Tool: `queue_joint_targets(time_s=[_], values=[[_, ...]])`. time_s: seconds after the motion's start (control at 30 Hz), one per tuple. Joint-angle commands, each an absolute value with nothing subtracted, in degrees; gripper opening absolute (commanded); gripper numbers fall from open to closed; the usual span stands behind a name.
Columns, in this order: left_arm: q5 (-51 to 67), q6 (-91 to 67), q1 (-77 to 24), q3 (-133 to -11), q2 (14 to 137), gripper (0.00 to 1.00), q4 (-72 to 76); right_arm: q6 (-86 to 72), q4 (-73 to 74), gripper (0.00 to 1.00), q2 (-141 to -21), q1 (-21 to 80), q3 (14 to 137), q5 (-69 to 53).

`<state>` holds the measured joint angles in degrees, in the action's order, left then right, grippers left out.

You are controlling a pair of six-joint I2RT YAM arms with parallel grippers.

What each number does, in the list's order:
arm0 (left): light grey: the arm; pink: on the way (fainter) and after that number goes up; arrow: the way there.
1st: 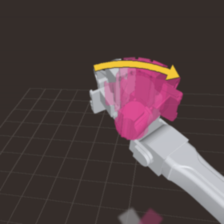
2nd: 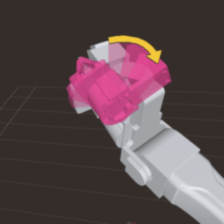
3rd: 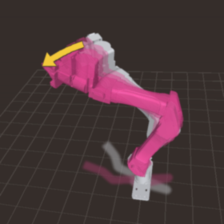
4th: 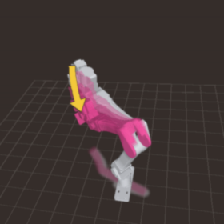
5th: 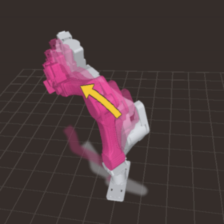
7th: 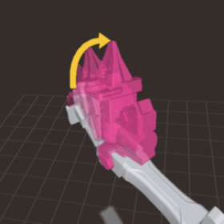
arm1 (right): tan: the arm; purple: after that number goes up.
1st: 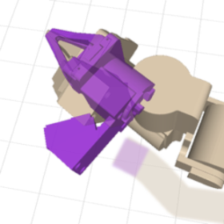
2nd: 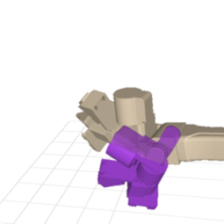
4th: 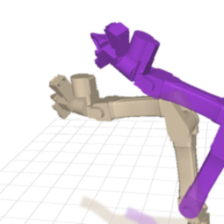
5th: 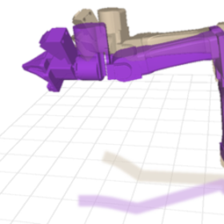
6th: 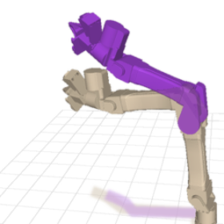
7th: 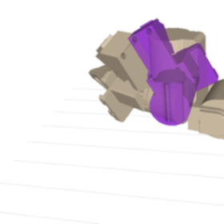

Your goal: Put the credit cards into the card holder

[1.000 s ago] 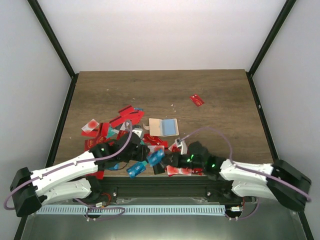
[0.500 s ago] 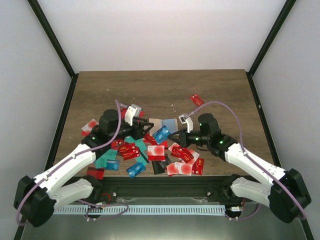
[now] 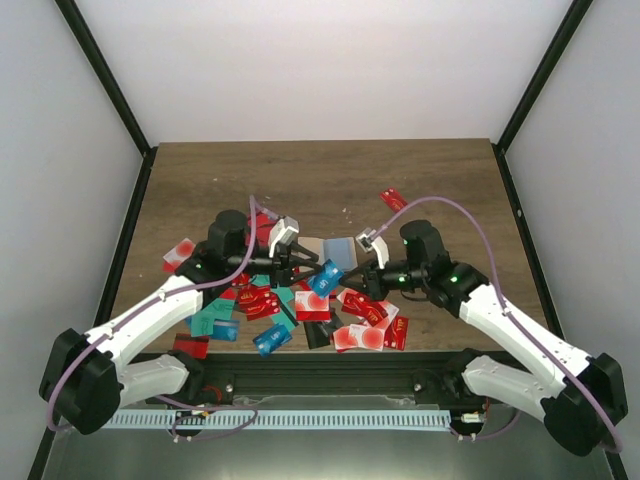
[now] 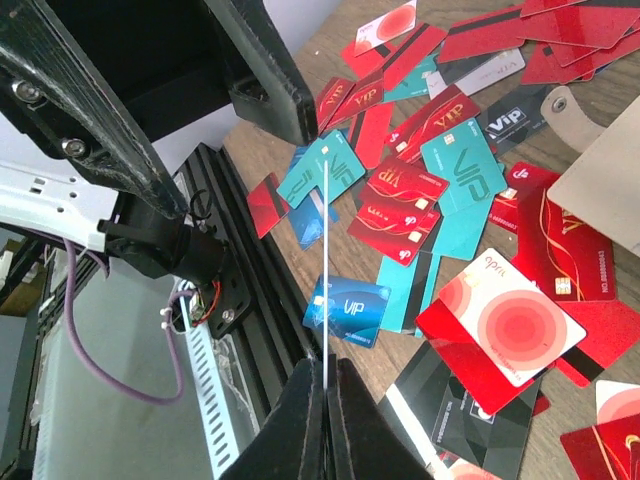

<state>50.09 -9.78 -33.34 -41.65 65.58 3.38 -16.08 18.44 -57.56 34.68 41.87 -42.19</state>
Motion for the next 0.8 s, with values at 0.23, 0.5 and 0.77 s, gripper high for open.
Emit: queue_joint_targets(time_s=[0.23, 0.5, 0.77], values=[[55.3, -9.9, -33.1, -39.6, 64.2, 0.36, 8.5, -12.8, 28.9, 0.01, -53.4, 34.3, 49.3, -43.0], [57.2, -10.9, -33.8, -39.7, 64.6, 0.27, 9.2, -12.4, 28.7, 0.01, -53.2, 34.3, 49.9, -44.0], [57.6, -11.1, -34.2, -40.1, 67.0, 0.25, 8.8, -12.3, 28.2, 0.01, -52.8, 34.3, 50.4, -45.2]])
